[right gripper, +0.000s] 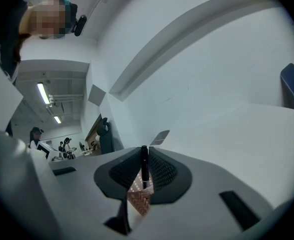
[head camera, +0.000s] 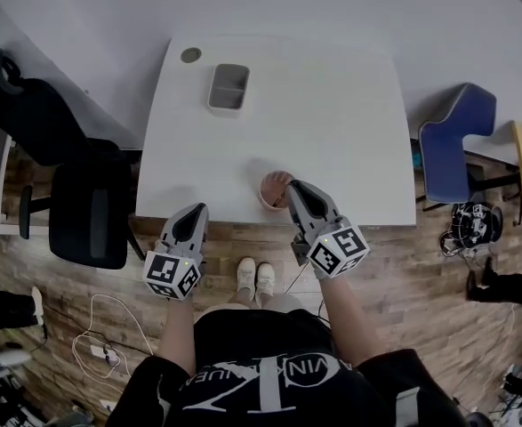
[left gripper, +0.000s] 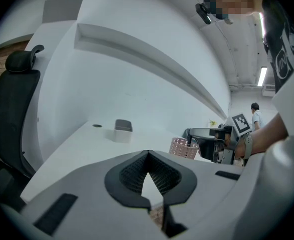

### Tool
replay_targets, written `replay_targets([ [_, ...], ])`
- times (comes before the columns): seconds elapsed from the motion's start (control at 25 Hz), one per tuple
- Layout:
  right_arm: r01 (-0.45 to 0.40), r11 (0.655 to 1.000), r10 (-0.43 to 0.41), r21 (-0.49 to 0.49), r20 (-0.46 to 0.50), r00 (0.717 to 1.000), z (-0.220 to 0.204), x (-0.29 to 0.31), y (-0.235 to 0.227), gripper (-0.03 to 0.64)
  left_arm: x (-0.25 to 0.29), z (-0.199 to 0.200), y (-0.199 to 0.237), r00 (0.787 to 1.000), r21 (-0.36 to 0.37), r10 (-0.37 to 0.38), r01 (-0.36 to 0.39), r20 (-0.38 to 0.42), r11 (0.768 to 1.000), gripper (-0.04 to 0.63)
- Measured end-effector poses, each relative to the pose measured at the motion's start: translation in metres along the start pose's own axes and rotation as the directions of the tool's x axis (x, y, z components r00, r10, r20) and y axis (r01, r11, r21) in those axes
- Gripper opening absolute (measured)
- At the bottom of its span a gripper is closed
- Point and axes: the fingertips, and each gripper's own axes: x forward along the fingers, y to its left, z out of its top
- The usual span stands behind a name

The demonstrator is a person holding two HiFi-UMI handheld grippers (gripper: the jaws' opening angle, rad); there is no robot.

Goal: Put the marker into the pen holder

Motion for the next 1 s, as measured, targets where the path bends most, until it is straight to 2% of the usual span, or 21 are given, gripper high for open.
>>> replay_targets([
  [0.68,0.045,0.998,-0.046,-0.035,-0.018,0.999,-0.003,-0.011,-0.010,0.060,0.005,-0.003,-0.006,1.000,-0.002,-0.029,0.029,-0.006,1.000,0.014],
  [0.84,0.047,0.998,-0.048,-0.034,-0.014,0.999,0.000,-0.014,-0.012,0.110,0.001,-0.003,-0.007,1.000,-0.004,-0.022,0.022,-0.008,1.000,0.014],
  [1.0,0.046,0.999,-0.046,-0.028,-0.012,0.999,0.000,-0.015,-0.013,0.130,-0.001,-0.007,-0.007,1.000,-0.009,-0.019,0.019,-0.010,1.000,0.014],
])
